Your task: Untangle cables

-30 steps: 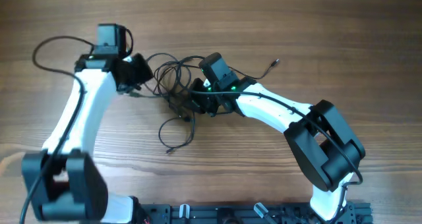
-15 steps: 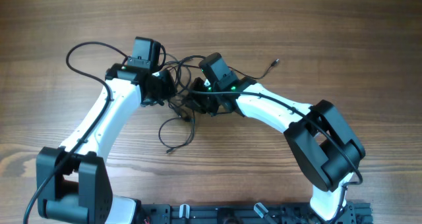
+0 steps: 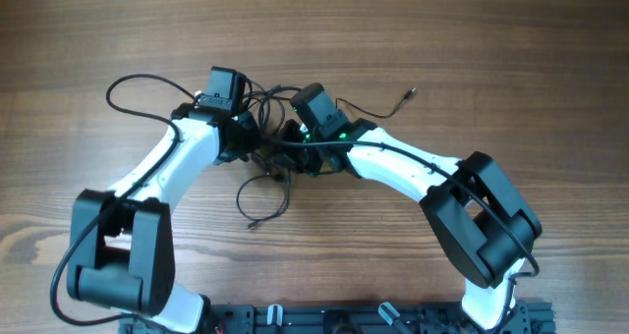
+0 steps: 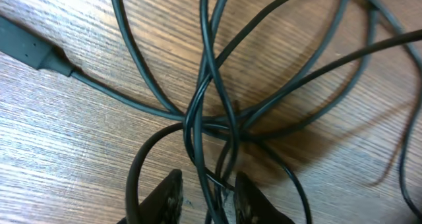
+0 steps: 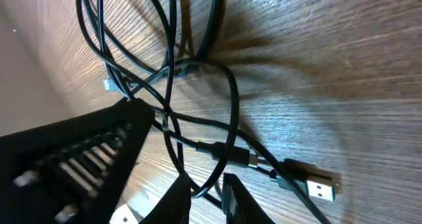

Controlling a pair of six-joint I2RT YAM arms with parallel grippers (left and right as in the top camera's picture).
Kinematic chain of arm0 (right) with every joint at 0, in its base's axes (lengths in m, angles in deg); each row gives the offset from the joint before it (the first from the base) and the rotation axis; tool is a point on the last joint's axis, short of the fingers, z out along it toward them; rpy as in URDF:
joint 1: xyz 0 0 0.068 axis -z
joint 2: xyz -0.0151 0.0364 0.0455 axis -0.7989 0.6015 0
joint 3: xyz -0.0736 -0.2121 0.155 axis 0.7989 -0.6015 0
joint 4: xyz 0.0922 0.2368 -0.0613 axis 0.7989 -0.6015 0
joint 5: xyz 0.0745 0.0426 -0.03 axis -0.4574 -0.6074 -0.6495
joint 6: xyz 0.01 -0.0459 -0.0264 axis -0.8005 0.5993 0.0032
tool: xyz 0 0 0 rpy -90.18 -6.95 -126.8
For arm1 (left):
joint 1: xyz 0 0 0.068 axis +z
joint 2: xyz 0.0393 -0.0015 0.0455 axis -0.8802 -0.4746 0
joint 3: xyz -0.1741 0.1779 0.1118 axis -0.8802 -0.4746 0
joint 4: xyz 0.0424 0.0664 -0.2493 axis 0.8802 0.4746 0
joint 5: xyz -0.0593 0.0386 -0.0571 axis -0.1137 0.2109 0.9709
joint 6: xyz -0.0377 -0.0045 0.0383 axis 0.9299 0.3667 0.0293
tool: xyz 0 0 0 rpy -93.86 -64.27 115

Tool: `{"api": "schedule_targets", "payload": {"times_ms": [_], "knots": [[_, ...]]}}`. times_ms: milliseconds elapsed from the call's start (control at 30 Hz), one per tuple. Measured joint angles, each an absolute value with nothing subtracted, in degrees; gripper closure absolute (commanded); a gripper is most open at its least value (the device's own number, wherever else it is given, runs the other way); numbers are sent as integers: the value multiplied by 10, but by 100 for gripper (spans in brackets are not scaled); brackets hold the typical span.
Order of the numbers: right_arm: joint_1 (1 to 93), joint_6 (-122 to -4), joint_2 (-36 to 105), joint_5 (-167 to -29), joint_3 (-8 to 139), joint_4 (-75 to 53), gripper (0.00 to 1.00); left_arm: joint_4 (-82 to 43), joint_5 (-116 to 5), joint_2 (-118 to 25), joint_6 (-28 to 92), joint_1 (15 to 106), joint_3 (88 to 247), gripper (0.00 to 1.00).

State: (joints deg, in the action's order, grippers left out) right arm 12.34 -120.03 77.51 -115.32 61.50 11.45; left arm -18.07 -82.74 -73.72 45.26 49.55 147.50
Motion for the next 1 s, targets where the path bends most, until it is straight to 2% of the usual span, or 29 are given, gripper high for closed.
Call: {"api": "schedule_targets", "payload": {"times_ms": [67,133,333,600,733,767,833,867,1000], "knots": [[123,-1201,775,-1147,615,114,77,-181,-827,-748,453,495,1475,76],[123,-1203,775,-1137,615,115,77,-181,-827,-750,453,495,1475,85],[123,-1205,776,-1130,615,115,78,-181,-827,-750,455,495,1475,96],[117,-1218,815,-1137,615,130,78,-186,-822,-750,455,495,1475,96],[114,-1213,815,-1161,615,132,78,-208,-773,-748,455,502,1475,96],[115,-1207,815,-1171,615,132,80,-212,-760,-742,455,507,1474,96],[115,-1190,815,-1190,615,132,93,-217,-739,-719,455,518,1474,96],[115,-1185,815,-1194,615,131,96,-218,-727,-699,455,526,1474,96],[115,-1155,815,-1202,615,131,96,-220,-667,-623,455,565,1474,96]]}}
